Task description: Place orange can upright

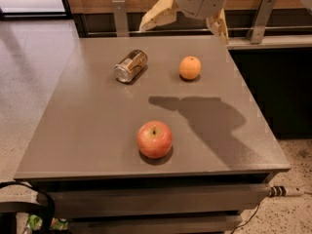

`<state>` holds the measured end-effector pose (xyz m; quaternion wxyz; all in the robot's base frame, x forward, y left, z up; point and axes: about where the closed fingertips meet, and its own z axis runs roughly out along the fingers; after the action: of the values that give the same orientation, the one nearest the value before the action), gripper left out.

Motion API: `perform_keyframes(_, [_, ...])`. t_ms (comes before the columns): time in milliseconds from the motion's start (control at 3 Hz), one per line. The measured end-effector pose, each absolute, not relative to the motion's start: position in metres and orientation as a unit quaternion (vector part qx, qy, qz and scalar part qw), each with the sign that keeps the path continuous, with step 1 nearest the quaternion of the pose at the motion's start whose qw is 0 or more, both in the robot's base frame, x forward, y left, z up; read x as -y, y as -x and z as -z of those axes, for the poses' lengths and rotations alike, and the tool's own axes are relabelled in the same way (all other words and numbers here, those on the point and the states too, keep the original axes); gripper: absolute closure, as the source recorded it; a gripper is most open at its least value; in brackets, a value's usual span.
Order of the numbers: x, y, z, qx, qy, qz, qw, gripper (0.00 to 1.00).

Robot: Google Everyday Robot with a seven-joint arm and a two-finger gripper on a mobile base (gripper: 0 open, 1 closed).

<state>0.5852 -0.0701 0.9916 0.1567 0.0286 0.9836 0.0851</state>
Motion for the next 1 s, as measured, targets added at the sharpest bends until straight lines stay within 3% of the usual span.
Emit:
perform_keyframes(333, [0.058, -0.601, -1.001, -0.979, -0.029, -0.084, 0.185, 0.0])
perform_keyframes(1000, [0.038, -0.629, -0.989, -0.983, -0.052, -0.1, 0.147, 0.0])
